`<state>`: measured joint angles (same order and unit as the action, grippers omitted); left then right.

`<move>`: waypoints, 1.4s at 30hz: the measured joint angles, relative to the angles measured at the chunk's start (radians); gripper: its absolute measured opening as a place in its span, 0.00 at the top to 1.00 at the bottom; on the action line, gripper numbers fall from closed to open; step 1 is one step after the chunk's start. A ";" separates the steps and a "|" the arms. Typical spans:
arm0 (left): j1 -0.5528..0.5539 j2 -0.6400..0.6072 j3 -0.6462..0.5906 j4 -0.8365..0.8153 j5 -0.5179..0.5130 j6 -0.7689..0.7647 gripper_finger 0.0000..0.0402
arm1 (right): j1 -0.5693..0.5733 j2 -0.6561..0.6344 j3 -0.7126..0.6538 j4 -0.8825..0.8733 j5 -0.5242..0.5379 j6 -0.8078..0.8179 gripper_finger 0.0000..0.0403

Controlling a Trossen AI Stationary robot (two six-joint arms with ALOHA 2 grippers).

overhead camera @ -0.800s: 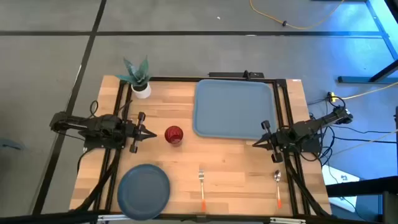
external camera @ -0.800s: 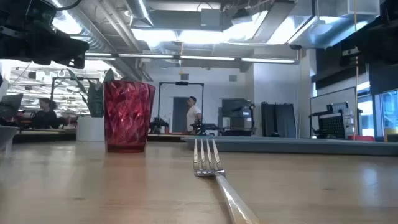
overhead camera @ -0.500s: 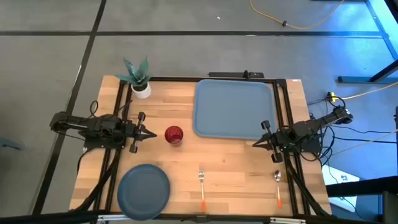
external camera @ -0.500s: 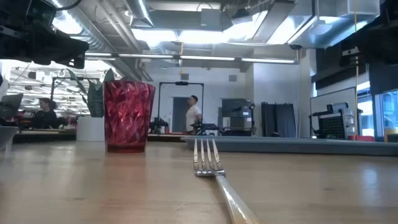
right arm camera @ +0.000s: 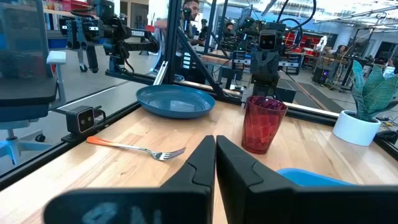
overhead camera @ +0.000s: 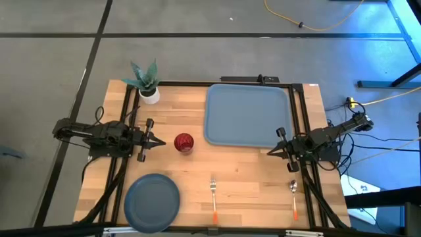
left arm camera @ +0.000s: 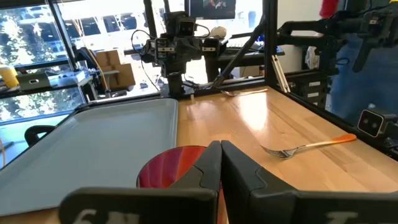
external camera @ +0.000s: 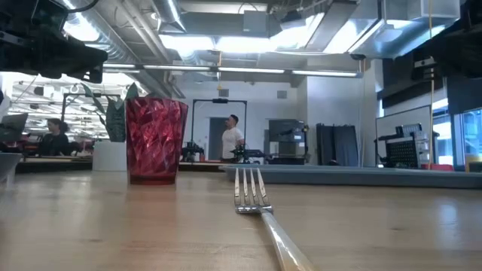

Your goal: Pick and place plate/cup/fork/spoon on tray

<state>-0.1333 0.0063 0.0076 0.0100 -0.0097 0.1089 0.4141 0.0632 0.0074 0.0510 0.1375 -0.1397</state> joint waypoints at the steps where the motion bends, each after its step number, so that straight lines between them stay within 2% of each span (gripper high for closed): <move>1: 0.000 0.000 0.000 0.000 0.000 0.000 1.00 | 0.000 0.000 0.000 0.000 0.000 0.000 0.96; 20: 0.000 0.000 0.000 0.000 0.000 0.000 1.00 | 0.000 0.000 0.000 0.001 0.000 0.001 0.96; 31: 0.000 0.000 0.000 0.000 0.000 0.000 1.00 | 0.000 0.000 0.000 0.020 0.004 0.127 0.96; 35: 0.000 0.000 0.000 0.000 0.000 0.000 1.00 | 0.000 0.000 0.003 0.042 0.088 0.197 0.97; 42: 0.000 0.000 0.000 0.000 0.000 0.000 1.00 | 0.000 0.040 0.119 -0.138 0.259 0.253 0.99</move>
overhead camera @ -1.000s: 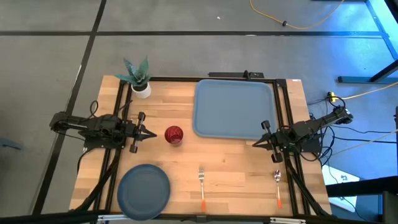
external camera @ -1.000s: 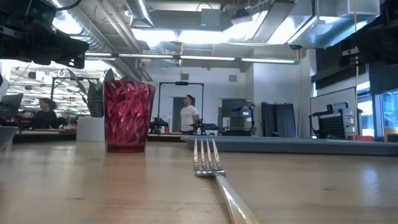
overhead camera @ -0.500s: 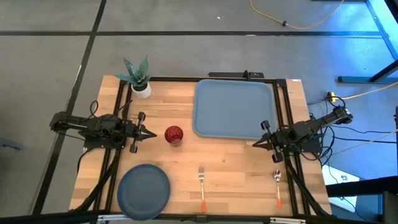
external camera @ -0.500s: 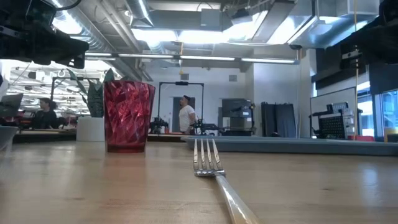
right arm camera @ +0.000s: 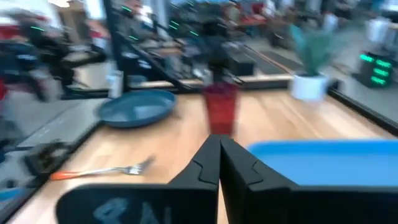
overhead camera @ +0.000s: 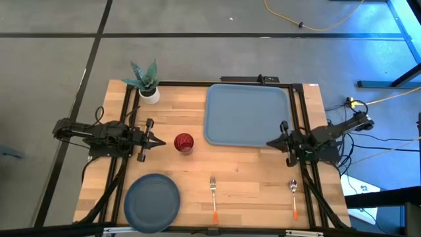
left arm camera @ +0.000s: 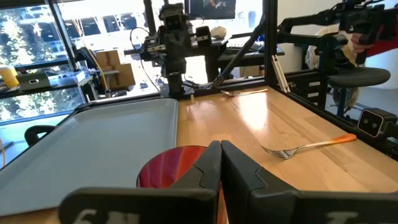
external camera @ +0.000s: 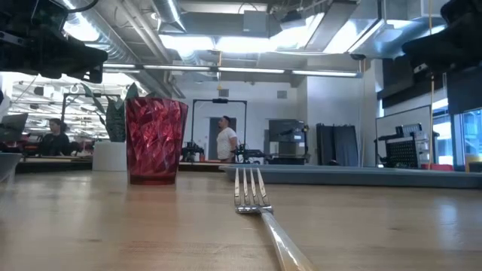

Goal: Pick and place plate/cup/fork/spoon on tray
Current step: Move the light blue tray to the left on the table

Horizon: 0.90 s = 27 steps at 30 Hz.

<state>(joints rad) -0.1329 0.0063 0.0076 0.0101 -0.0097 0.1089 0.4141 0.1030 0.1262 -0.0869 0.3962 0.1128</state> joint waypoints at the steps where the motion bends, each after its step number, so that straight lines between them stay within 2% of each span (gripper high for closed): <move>1: 0.000 0.000 0.000 0.000 0.000 0.000 1.00 | 0.000 0.017 0.024 -0.030 0.030 0.017 0.99; 6: 0.000 0.000 0.000 0.003 -0.009 0.018 1.00 | 0.000 0.129 0.160 -0.147 0.107 0.077 0.99; 8: 0.000 0.000 0.001 0.009 -0.075 0.027 1.00 | 0.000 0.185 0.220 -0.207 0.137 0.106 0.99; 13: 0.000 0.000 0.066 0.005 -0.313 -0.116 1.00 | -0.004 0.341 0.380 -0.381 0.213 0.270 0.99; 17: 0.000 0.013 0.164 -0.046 -0.344 -0.104 1.00 | -0.045 0.464 0.501 -0.513 0.212 0.432 0.99; 23: 0.000 0.165 0.361 -0.280 -0.376 -0.179 1.00 | -0.157 0.619 0.697 -0.770 0.112 0.715 0.99; 27: 0.000 0.329 0.507 -0.467 -0.377 -0.258 1.00 | -0.232 0.707 0.800 -0.875 -0.023 0.703 0.99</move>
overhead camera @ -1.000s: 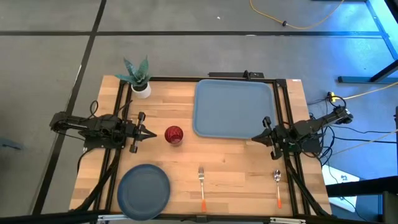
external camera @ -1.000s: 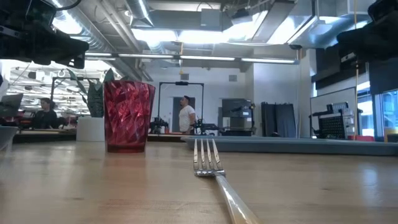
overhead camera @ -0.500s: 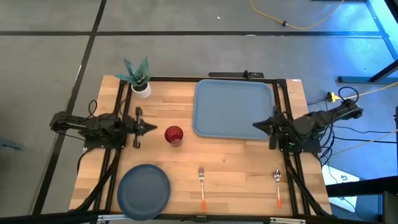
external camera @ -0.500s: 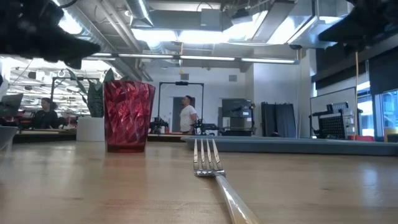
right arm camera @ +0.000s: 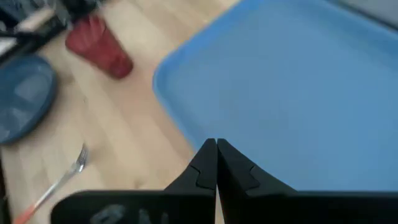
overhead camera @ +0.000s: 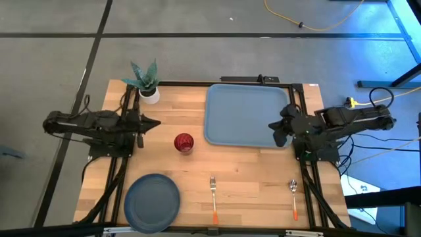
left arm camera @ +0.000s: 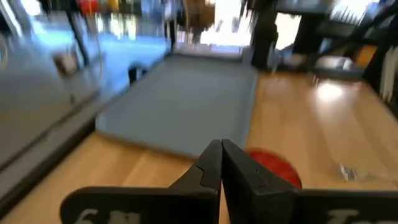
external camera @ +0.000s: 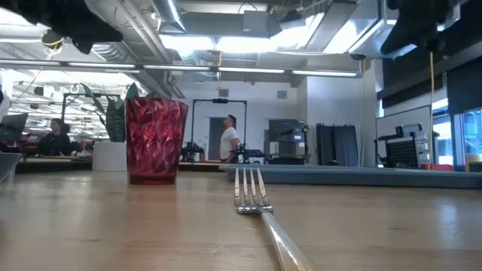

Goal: Pick and place plate/cup/fork/spoon on tray
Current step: Move the light blue tray to the left on the table

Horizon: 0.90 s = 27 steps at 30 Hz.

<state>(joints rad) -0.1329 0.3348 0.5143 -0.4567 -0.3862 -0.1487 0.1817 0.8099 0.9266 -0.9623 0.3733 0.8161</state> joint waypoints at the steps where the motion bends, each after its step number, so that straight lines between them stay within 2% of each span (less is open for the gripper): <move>1: 0.000 0.038 0.034 -0.046 0.001 -0.031 1.00 | -0.017 0.021 0.020 -0.015 -0.043 -0.007 0.99; 7: 0.000 0.222 0.237 -0.324 0.011 -0.241 1.00 | -0.091 0.133 0.084 -0.116 -0.250 -0.005 0.99; 12: 0.000 0.329 0.357 -0.502 0.010 -0.420 1.00 | -0.146 0.224 0.084 -0.154 -0.271 0.018 0.99; 16: 0.000 0.354 0.372 -0.463 0.016 -0.562 1.00 | -0.207 0.289 0.084 -0.154 -0.272 0.048 0.99; 19: 0.000 0.354 0.372 -0.420 0.075 -0.652 1.00 | -0.243 0.324 0.084 -0.151 -0.317 0.054 0.98; 22: 0.000 0.353 0.372 -0.388 0.124 -0.662 1.00 | -0.269 0.350 0.084 -0.151 -0.374 0.007 0.95; 27: 0.000 0.352 0.372 -0.362 0.135 -0.688 1.00 | -0.291 0.371 0.084 -0.148 -0.376 -0.045 0.91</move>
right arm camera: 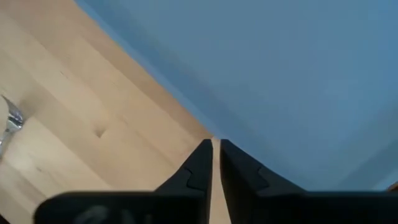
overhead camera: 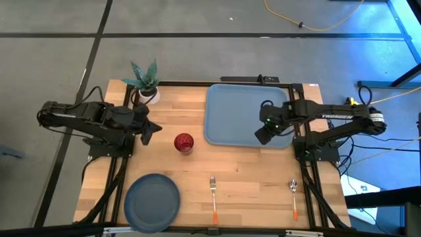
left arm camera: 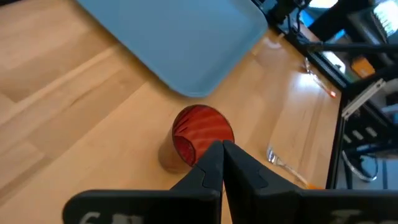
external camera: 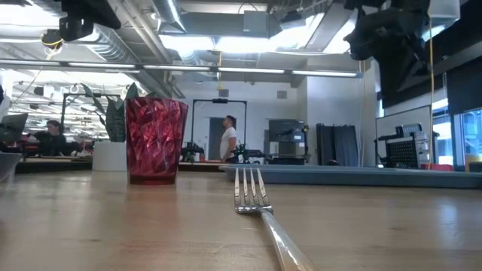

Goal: Pick and place plate/cup/fork/spoon on tray
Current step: Move the light blue tray to the left on the table

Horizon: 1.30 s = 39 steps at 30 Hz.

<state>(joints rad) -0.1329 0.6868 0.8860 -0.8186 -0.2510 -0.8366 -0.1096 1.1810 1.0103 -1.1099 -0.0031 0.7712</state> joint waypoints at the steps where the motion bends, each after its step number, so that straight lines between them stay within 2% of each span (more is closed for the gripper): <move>1: 0.000 0.000 0.000 -0.001 -0.001 -0.001 1.00 | 0.000 0.001 0.000 0.003 -0.002 -0.016 0.91; 7: 0.000 0.000 0.000 -0.001 0.007 0.018 1.00 | 0.000 0.001 0.000 0.062 -0.026 -0.094 0.90; 19: 0.000 0.000 0.000 -0.002 -0.016 0.035 1.00 | -0.029 0.017 0.000 0.127 -0.018 -0.101 0.91; 23: 0.000 0.000 0.000 -0.003 -0.042 0.038 1.00 | -0.065 0.058 0.000 0.171 -0.018 -0.120 0.98; 35: 0.000 0.000 0.000 -0.011 -0.110 0.062 1.00 | -0.192 0.232 -0.001 0.338 -0.014 -0.259 0.99; 39: 0.000 0.000 0.000 -0.011 -0.109 0.062 1.00 | -0.256 0.298 0.000 0.417 0.040 -0.286 1.00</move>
<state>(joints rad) -0.1333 0.6872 0.8860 -0.8295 -0.3605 -0.7750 -0.3653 1.4788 1.0100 -0.6932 0.0367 0.4847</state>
